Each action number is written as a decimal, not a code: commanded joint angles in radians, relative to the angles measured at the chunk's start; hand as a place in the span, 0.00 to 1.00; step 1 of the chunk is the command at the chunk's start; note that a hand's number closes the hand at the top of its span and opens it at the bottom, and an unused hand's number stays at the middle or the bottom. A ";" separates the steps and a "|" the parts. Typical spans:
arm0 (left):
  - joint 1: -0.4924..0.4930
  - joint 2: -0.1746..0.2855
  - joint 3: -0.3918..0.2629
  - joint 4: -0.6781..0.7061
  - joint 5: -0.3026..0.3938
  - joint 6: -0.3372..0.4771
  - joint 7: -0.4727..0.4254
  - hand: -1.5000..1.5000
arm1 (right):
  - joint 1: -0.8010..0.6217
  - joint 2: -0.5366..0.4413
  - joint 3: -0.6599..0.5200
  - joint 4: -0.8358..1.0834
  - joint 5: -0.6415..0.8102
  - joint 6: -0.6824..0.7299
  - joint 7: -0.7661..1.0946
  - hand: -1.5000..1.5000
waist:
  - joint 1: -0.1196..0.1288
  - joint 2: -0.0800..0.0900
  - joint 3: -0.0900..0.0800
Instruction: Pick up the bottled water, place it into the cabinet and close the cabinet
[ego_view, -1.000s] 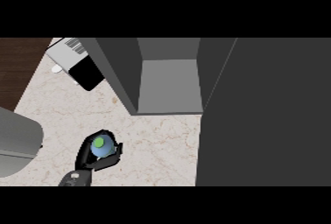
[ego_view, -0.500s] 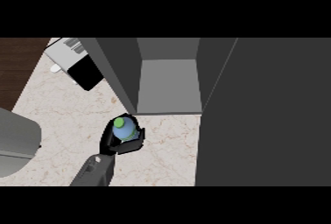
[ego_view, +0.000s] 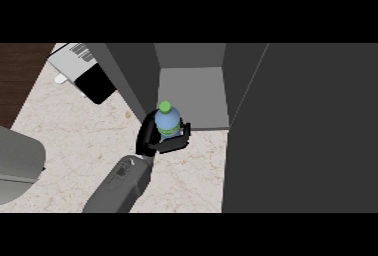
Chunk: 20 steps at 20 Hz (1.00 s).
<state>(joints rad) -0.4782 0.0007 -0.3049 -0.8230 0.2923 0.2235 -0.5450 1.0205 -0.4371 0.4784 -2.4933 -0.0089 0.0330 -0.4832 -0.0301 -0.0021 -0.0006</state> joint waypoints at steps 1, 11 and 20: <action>-0.143 -0.001 -0.083 0.026 0.114 0.138 0.084 1.00 | 0.027 -0.021 -0.009 -0.080 -0.053 0.021 0.007 0.00 | -0.024 0.005 0.000; -0.403 -0.001 -0.030 0.241 0.198 0.205 0.175 1.00 | 0.056 -0.055 -0.110 -0.092 -0.127 0.073 -0.049 0.00 | -0.040 0.016 0.000; -0.512 -0.001 -0.002 0.475 0.165 0.401 0.124 1.00 | 0.075 -0.041 -0.122 -0.054 -0.091 0.086 -0.089 0.00 | -0.049 0.019 0.000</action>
<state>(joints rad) -0.9394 0.0001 -0.3095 -0.4454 0.4813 0.5417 -0.4075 1.0746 -0.4712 0.3753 -2.4855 -0.0424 0.1095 -0.5789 -0.0724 0.0150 -0.0005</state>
